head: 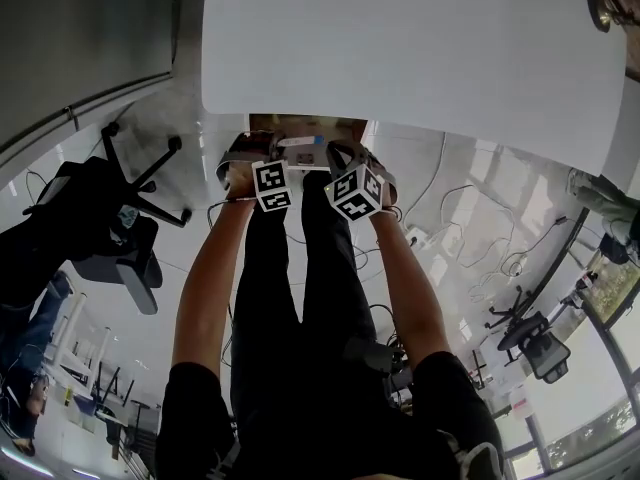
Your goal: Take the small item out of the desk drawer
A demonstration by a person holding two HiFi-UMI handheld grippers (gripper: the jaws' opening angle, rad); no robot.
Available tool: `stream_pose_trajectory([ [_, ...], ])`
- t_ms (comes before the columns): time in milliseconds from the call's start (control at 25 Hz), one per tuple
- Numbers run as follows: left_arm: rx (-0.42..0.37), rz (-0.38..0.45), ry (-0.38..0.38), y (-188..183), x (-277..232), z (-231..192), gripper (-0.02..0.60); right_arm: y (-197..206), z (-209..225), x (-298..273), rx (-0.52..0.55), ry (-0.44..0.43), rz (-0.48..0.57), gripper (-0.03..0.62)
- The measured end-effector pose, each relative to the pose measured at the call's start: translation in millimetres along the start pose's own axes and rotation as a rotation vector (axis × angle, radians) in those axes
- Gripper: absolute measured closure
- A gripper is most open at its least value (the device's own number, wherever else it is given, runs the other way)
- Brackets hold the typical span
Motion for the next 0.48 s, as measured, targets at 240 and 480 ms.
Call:
stream_pose_trajectory([
  [240, 0.169, 0.030, -0.047, 15.5, 66.7, 14.9, 0.491, -29.5, -17.2, 67.5, -0.094, 0.057, 0.069, 0.565],
  [480, 0.640, 0.212, -0.021, 48.0, 167.1, 37.2, 0.491, -60.4, -37.5, 159.6, -0.204, 0.124, 0.193, 0.565],
])
Point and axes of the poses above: the fingertips, and each gripper's own axes: x backward along the fingers, z to its right, y out of its underside, the point moved 10 cm from there along x, backward along the fingers, and after that the axes turned 10 degrees about x, right-handed, at the moved point
